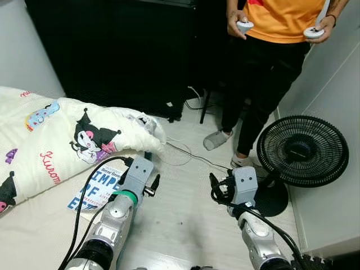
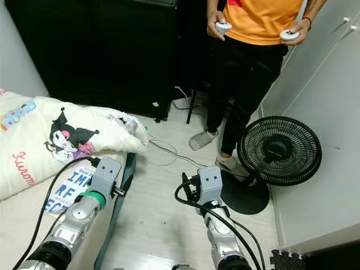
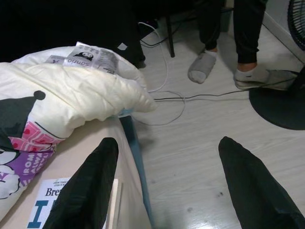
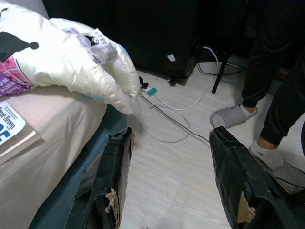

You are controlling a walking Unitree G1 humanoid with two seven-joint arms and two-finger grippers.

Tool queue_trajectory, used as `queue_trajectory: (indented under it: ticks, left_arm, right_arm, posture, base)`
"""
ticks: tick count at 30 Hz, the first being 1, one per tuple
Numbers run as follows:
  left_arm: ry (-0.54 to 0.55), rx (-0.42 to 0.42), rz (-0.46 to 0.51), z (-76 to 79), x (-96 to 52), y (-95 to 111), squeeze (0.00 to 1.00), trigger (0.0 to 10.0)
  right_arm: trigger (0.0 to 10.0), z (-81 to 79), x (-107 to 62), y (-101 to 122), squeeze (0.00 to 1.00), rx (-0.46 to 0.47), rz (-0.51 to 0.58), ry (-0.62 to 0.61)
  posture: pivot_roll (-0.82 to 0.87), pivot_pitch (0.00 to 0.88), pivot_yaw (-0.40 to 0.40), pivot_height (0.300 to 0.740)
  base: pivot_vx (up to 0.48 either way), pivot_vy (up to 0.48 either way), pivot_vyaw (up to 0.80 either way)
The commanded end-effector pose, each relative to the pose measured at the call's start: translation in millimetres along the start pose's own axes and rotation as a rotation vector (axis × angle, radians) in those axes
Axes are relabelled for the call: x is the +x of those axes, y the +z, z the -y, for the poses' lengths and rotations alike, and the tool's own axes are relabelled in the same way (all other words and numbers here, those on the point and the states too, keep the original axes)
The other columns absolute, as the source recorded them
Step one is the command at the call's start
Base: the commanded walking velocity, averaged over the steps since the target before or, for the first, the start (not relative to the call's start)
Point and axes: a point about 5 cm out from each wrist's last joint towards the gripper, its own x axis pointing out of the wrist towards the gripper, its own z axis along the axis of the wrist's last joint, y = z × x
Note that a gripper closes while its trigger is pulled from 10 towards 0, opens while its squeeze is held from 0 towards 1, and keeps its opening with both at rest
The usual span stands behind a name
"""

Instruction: Clean up the room

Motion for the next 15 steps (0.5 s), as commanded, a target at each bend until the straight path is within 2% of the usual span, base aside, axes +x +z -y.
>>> queue_trajectory:
  ticks: [1,15]
  left_arm:
    - [-0.021,0.003,-0.026,5.3,-4.0,-8.9,0.0,10.0]
    - [-0.017,0.01,-0.019,5.8,-4.0,-8.2,0.0,10.0]
  right_arm:
    - [10.0,2.9,-2.4,-3.2,0.0,0.008,-0.011,-0.019]
    - [10.0,3.6,-0.8,-0.9,0.0,0.004,-0.001,-0.022]
  posture:
    - [0.02,0.038,0.017,0.662]
    - [0.02,0.034,0.018,0.602]
  base:
    - [0.0,0.0,0.0]
    - [0.0,0.0,0.0]
